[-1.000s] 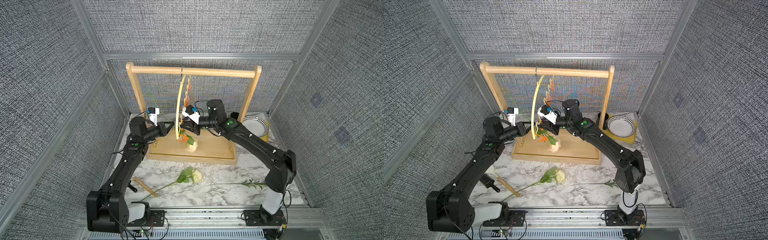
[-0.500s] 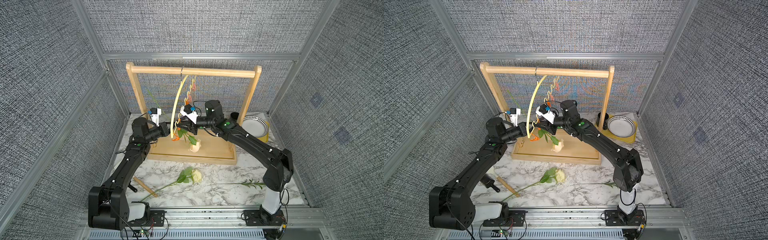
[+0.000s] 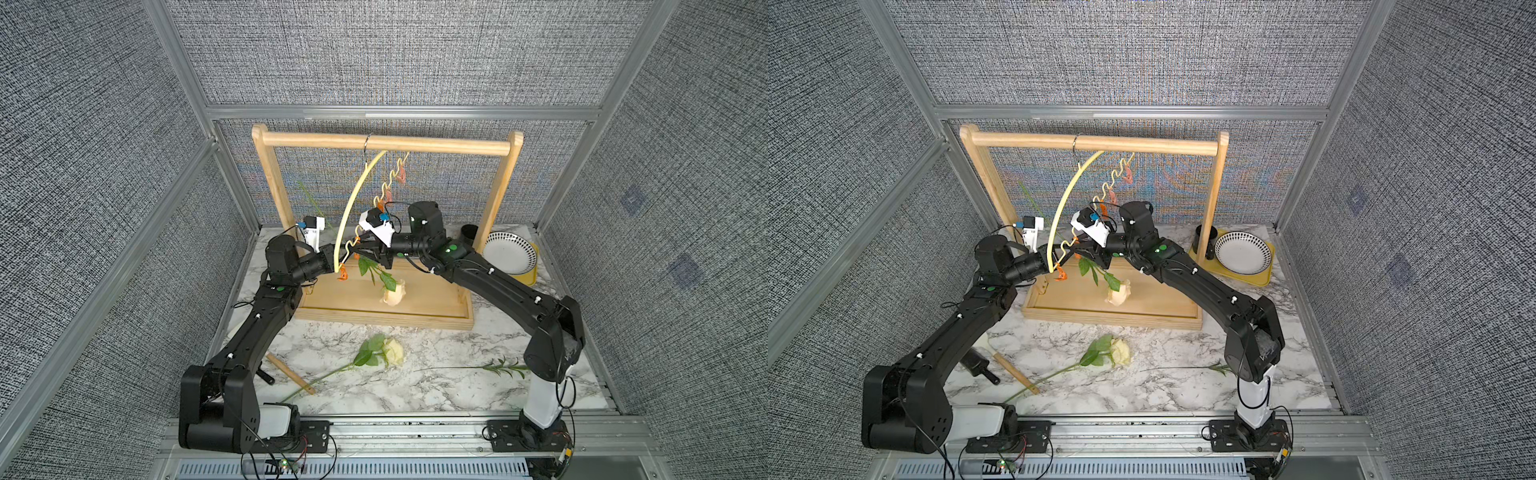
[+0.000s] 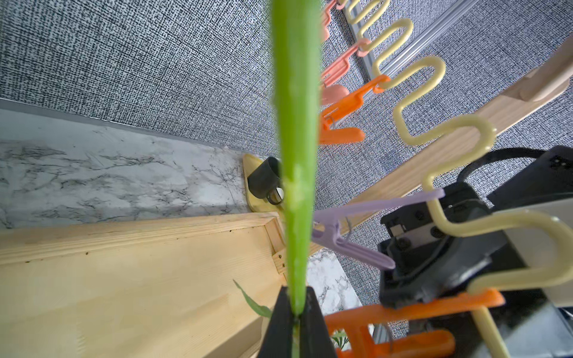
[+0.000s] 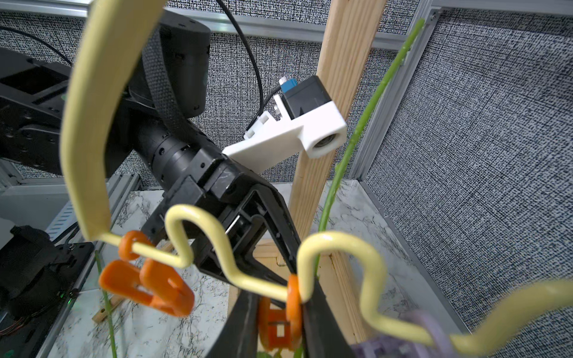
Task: Dry the flowers on a clothes hanger
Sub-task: Clamp the flower onto the hanger.
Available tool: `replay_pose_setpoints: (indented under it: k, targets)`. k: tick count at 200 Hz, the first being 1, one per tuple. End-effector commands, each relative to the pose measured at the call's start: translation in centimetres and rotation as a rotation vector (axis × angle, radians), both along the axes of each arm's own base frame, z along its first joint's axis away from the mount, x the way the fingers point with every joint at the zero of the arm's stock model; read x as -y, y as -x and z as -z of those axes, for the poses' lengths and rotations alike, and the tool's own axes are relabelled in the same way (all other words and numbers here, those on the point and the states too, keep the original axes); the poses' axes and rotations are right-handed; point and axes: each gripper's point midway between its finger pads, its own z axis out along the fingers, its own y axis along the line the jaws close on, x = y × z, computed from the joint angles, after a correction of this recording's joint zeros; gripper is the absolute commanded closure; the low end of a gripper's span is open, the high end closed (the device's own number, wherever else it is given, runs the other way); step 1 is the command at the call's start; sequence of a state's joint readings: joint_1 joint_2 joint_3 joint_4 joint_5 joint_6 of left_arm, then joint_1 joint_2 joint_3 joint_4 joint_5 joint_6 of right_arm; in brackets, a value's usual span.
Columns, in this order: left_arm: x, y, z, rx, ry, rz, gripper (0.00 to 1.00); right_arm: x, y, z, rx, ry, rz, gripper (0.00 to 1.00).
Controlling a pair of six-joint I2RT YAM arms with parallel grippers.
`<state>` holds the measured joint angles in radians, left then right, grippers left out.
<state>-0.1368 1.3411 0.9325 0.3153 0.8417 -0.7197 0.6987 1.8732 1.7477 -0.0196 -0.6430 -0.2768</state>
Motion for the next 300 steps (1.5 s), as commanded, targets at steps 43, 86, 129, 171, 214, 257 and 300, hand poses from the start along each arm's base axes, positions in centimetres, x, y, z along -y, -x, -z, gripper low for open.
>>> replay_pose_setpoints:
  k: [43,86,129,171,214,257,300]
  targets:
    - [0.5,0.7,-0.8,0.036,0.012,0.050,0.98,0.3,-1.2,-0.8,0.051,-0.024,0.063,0.76]
    - [0.6,0.8,-0.6,0.037,0.008,0.064,0.98,0.3,-1.4,-0.6,0.050,-0.026,0.074,0.76]
    - [0.6,1.0,-0.2,0.034,-0.008,0.074,0.98,0.5,-1.4,-0.4,0.046,-0.028,0.080,0.77]
    - [0.6,1.3,-0.4,0.041,-0.018,0.086,0.98,1.4,-1.3,-0.7,0.032,-0.042,0.066,0.78]
    - [0.8,1.4,-0.9,0.065,-0.014,0.117,0.98,2.1,-0.7,-1.2,0.022,-0.067,0.040,0.79]
    - [0.9,1.1,-0.9,0.065,-0.015,0.120,0.98,2.0,-0.1,-2.0,0.004,-0.101,0.001,0.79]
    - [0.9,0.7,-1.1,0.072,-0.007,0.114,0.98,1.9,-0.3,-1.4,-0.006,-0.095,0.001,0.79]
